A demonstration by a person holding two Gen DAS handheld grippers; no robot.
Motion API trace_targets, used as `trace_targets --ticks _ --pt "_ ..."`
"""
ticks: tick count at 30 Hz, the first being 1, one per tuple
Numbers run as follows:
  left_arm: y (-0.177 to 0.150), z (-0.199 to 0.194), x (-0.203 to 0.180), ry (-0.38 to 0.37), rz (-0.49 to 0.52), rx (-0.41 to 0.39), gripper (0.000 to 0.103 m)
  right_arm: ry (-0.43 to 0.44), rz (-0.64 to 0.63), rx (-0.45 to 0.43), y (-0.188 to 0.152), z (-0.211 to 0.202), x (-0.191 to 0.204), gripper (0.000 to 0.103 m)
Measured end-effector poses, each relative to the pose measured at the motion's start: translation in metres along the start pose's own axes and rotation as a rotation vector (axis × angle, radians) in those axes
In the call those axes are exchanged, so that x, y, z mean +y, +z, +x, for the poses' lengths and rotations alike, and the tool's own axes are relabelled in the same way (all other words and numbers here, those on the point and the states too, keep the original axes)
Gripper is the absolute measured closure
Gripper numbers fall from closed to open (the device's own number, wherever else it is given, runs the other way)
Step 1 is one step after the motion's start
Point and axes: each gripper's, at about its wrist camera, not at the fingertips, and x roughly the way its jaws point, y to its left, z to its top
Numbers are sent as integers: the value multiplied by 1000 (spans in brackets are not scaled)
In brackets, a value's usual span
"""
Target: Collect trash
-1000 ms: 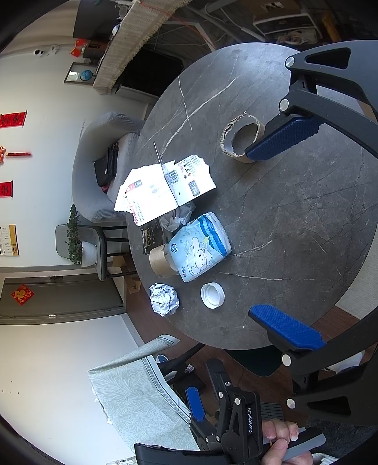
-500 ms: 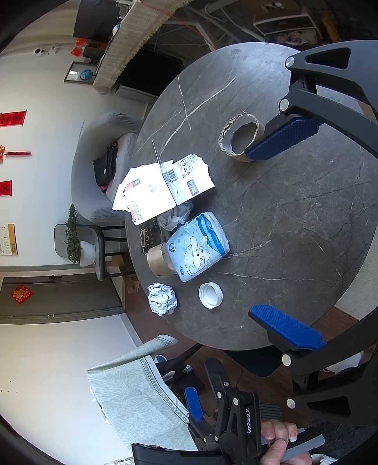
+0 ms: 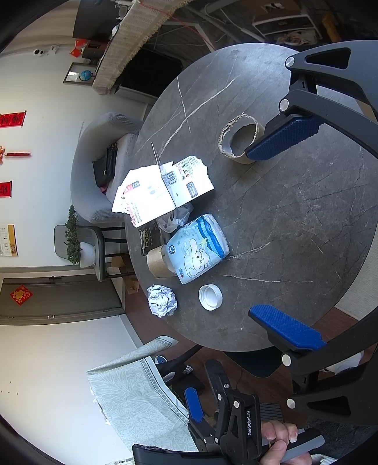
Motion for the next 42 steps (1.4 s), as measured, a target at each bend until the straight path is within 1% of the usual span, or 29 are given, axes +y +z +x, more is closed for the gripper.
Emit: trace_targets --ticks 9,14,17,19,21,23,28,29,31,33,34,37,42 --pt "6 -5 2 -29 38 -42 3 -36 41 24 -3 1 -19 3" --pt "7 -9 -8 -101 87 -62 3 -40 60 9 -5 -7 -32 3" --pt "6 -11 -18 -128 129 -78 5 -56 80 10 -7 -8 -40 3" --pt "5 -12 -22 -137 149 -86 14 -68 85 13 -8 -8 -42 3" --pt "5 -10 -22 -162 147 -71 16 -72 90 16 -8 -7 -44 3" --pt "5 -7 -20 -187 132 -53 16 -69 91 18 -8 -6 -44 3" --pt "6 0 -21 -251 117 -16 27 -72 97 36 -9 -4 -45 3" --pt "6 1 -23 -252 126 -10 29 -73 97 40 -9 -3 -45 3" --pt "6 3 -30 -258 161 -3 38 -71 94 47 -10 -1 -46 7" --pt "6 6 -35 -272 185 3 42 -67 90 52 -10 0 -47 9" --pt "5 8 -37 -279 193 10 46 -66 88 54 -9 0 -47 9" --pt "5 16 -45 -278 223 24 53 -63 89 59 -8 3 -51 11" --pt "8 32 -52 -282 228 54 55 -60 87 79 -8 9 -57 13"
